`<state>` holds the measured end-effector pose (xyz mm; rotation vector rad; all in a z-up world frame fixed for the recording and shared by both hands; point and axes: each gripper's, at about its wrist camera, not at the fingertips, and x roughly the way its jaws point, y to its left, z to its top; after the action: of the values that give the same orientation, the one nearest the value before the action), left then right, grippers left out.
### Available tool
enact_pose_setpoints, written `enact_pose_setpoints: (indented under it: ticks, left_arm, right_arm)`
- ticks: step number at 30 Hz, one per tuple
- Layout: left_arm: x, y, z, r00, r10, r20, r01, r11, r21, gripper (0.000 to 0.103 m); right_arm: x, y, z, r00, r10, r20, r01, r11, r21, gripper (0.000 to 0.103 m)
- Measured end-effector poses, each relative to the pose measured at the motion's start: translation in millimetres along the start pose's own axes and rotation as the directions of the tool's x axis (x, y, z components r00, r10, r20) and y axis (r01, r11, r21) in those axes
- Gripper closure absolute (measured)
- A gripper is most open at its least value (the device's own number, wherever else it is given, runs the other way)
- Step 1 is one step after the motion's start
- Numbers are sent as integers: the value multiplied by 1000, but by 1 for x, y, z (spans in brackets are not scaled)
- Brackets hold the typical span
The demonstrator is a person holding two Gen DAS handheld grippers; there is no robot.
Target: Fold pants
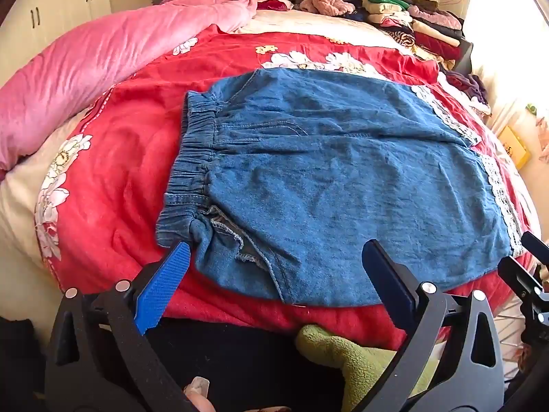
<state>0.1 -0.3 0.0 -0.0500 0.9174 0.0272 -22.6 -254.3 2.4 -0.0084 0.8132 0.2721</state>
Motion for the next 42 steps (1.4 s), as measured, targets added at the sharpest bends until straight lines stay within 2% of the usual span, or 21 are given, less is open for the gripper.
enact_pose_setpoints:
  ticks: [2,4,42]
  left_arm:
    - [0,1,0,1000,-11,-1,11,1000,-10,8]
    - [0,0,0,1000,-3,-4,3,1000,-4,8]
    - [-3,-3,2,1000,-7,-1,7,1000,8,8]
  right_arm:
    - [1,-3,1,1000,2,-1,-2,1000,-4,4]
    - [-2,3,-1,999,-32,20,33,999,-23,4]
    - [-2,7,1,1000,-24,10,25,999,-26,4]
